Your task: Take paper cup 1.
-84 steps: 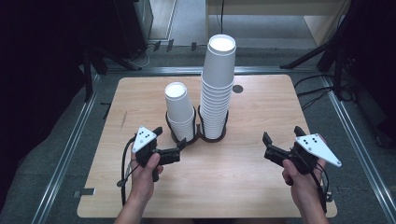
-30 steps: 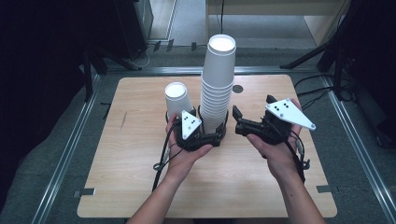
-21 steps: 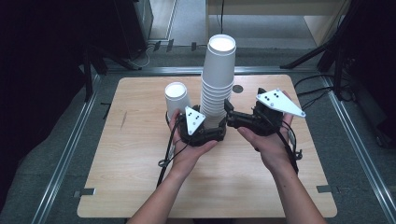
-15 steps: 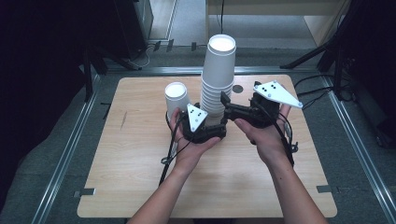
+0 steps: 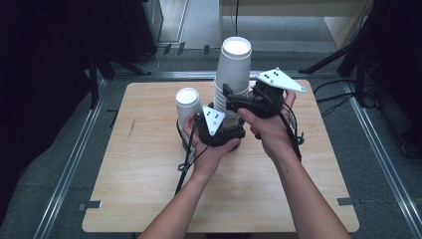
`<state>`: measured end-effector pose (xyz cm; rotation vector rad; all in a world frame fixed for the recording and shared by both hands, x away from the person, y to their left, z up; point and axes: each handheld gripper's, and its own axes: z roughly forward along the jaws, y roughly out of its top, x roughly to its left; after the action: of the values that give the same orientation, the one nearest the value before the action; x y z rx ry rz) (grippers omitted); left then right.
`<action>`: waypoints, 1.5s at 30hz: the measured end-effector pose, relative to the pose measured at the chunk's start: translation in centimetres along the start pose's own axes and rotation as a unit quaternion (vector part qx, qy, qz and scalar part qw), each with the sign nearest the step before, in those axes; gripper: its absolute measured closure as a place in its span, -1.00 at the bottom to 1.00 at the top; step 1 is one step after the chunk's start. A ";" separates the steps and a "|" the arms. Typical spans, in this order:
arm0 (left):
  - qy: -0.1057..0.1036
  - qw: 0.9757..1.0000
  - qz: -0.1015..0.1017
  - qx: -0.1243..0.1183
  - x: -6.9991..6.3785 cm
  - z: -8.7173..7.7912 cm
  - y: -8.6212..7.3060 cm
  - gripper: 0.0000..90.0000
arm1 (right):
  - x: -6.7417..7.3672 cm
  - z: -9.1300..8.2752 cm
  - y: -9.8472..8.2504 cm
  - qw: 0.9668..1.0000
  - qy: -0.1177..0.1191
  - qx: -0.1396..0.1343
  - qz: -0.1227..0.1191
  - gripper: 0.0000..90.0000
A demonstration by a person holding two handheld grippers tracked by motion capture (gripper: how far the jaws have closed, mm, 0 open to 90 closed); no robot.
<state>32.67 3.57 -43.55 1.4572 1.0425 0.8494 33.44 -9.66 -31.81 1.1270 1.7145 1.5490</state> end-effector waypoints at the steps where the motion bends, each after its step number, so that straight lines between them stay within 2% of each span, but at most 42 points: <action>1: 0.002 1.000 0.000 -0.001 0.0 0.1 0.0 -0.97 | 0.1 0.5 0.3 1.000 -0.002 0.002 0.002 -1.00; 5: 0.010 1.000 0.005 0.003 -0.1 0.5 -0.1 -0.97 | 0.4 1.8 0.9 1.000 -0.003 0.007 -0.002 -1.00; 6: 0.008 1.000 -0.003 0.001 0.0 0.5 0.0 -0.97 | 0.4 1.9 1.0 1.000 -0.002 0.007 -0.003 -1.00; 8: 0.009 1.000 -0.004 0.001 0.0 0.5 0.0 -0.97 | 0.4 2.4 1.1 1.000 0.002 0.012 -0.003 -1.00; 9: 0.013 1.000 0.004 0.002 -0.1 0.7 0.0 -0.97 | 0.4 2.6 1.1 1.000 0.002 0.015 0.000 -1.00; 12: 0.015 1.000 0.008 0.002 -0.2 0.7 -0.1 -0.97 | 0.2 3.0 1.0 1.000 0.009 0.018 0.006 -0.98; 14: 0.017 1.000 0.007 -0.001 -0.2 0.8 -0.1 -0.96 | 0.1 3.3 0.7 1.000 0.010 0.014 -0.001 -0.82; 15: 0.019 1.000 0.007 -0.002 -0.1 0.7 0.0 -0.93 | 0.1 3.2 0.6 1.000 0.014 0.010 -0.001 -0.80; 19: 0.019 1.000 0.008 -0.002 -0.1 0.7 0.0 -0.91 | 0.5 3.1 0.7 1.000 0.004 0.002 -0.012 -0.76; 28: 0.017 1.000 0.005 -0.002 -0.1 0.7 0.0 -0.90 | 0.5 3.1 1.0 1.000 0.004 0.005 -0.010 -0.76; 33: 0.016 1.000 0.003 0.000 -0.1 0.6 0.0 -0.90 | 0.6 2.9 1.6 1.000 0.006 -0.010 -0.002 -0.76; 45: 0.014 1.000 0.004 0.000 0.0 0.5 0.0 -0.90 | 0.9 2.5 2.4 1.000 0.008 -0.012 -0.011 -0.77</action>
<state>33.16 3.36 -43.60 1.4550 1.0577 0.8783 35.67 -7.67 -29.83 1.0825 1.7077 1.5642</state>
